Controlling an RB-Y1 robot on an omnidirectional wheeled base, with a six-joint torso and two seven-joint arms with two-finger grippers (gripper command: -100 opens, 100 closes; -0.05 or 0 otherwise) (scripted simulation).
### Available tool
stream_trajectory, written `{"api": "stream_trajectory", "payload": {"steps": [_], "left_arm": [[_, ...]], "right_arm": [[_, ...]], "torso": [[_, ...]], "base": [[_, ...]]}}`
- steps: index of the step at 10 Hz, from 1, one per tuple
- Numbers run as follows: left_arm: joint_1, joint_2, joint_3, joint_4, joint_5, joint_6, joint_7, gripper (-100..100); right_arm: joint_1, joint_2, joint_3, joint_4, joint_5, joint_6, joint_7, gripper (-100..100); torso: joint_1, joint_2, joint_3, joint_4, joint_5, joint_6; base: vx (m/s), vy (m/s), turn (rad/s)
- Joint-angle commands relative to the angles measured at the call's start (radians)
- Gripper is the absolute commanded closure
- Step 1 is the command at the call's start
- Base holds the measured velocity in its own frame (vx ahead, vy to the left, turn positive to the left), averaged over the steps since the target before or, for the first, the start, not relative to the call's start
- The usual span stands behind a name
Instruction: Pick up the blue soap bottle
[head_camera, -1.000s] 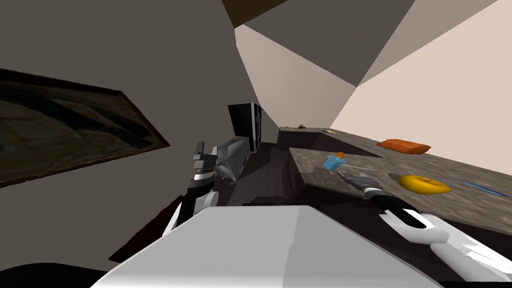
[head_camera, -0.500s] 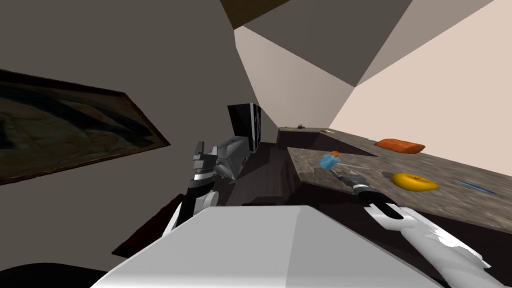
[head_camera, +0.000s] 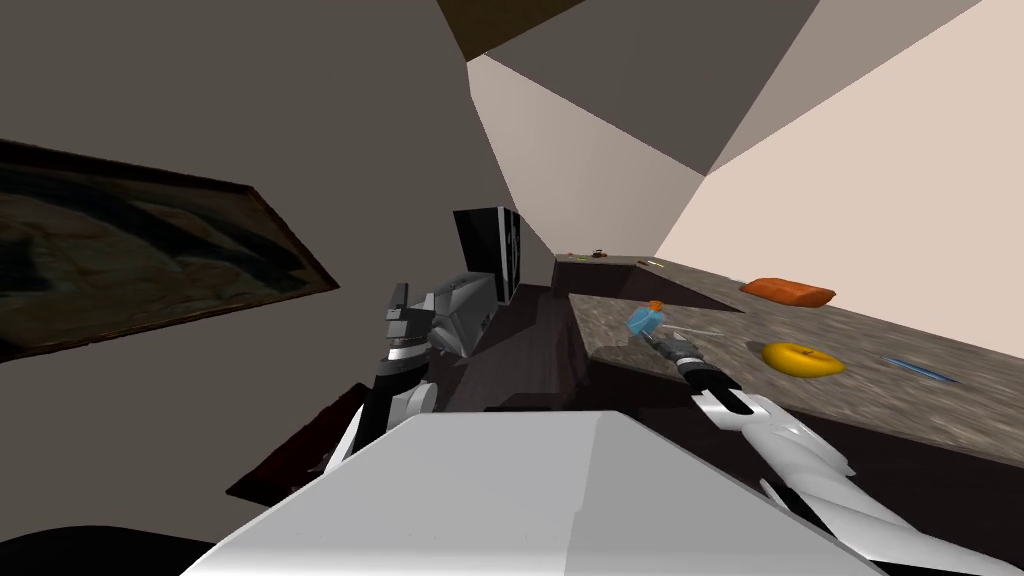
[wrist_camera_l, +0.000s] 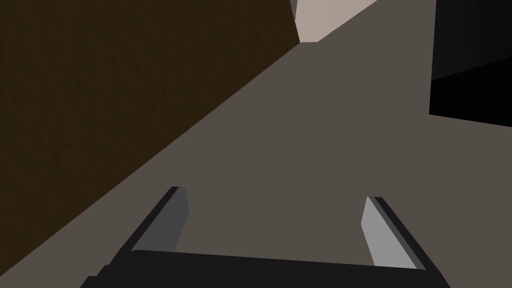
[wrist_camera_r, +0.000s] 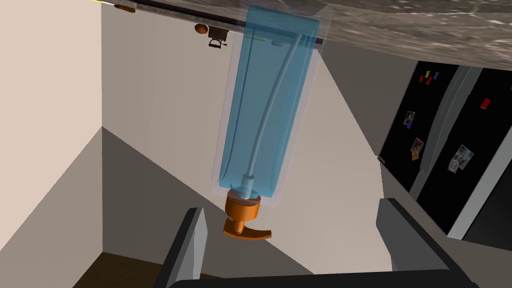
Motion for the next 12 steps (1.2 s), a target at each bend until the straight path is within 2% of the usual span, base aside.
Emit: {"api": "stream_trajectory", "payload": {"steps": [1, 4, 6, 7, 8, 9, 10, 11, 12], "left_arm": [[0.0, 0.0, 0.0, 0.0, 0.0, 0.0, 0.0, 0], [0.0, 0.0, 0.0, 0.0, 0.0, 0.0, 0.0, 0], [0.0, 0.0, 0.0, 0.0, 0.0, 0.0, 0.0, 0], [0.0, 0.0, 0.0, 0.0, 0.0, 0.0, 0.0, 0], [0.0, 0.0, 0.0, 0.0, 0.0, 0.0, 0.0, 0], [0.0, 0.0, 0.0, 0.0, 0.0, 0.0, 0.0, 0], [0.0, 0.0, 0.0, 0.0, 0.0, 0.0, 0.0, 0], [0.0, 0.0, 0.0, 0.0, 0.0, 0.0, 0.0, 0], [0.0, 0.0, 0.0, 0.0, 0.0, 0.0, 0.0, 0]], "right_arm": [[-0.026, 0.015, -0.001, 0.03, 0.001, -0.024, 0.017, -100], [-0.105, 0.041, 0.01, 0.1, 0.004, -0.074, 0.041, -100], [-0.169, 0.053, 0.014, 0.152, 0.005, -0.111, 0.059, -100], [-0.149, 0.051, 0.014, 0.127, 0.005, -0.094, 0.052, -100], [-0.15, 0.051, 0.014, 0.123, 0.005, -0.091, 0.052, 0], [-0.165, 0.101, 0.004, 0.078, 0.055, -0.054, 0.04, -100], [-0.165, 0.104, 0.004, 0.078, 0.07, -0.054, 0.04, -100], [-0.181, 0.15, -0.006, 0.032, 0.106, -0.017, 0.028, -100], [-0.181, 0.156, -0.006, 0.032, 0.135, -0.017, 0.028, -100]], "torso": [[0.0, 0.0, 0.0, 0.0, 0.0, 0.0], [0.002, 0.0, 0.0, 0.0, 0.0, 0.0], [-0.001, -0.001, -0.001, 0.0, 0.0, 0.0], [-0.004, -0.002, -0.001, 0.0, -0.001, 0.0], [0.0, -0.002, -0.001, -0.001, 0.0, 0.0], [0.005, -0.002, -0.001, -0.001, 0.001, 0.0], [0.003, -0.001, -0.001, 0.0, 0.001, 0.0], [0.003, 0.0, 0.0, 0.0, 0.0, 0.0], [0.002, -0.001, 0.0, 0.0, 0.0, 0.001]], "base": [[-0.008, -0.075, 0.01], [-0.02, -0.082, 0.006], [-0.002, -0.161, 0.011], [0.013, -0.095, 0.02], [0.001, -0.016, 0.001], [-0.024, -0.07, -0.117], [-0.027, -0.079, -0.033], [-0.01, -0.098, -0.1], [-0.012, -0.084, -0.036]]}}
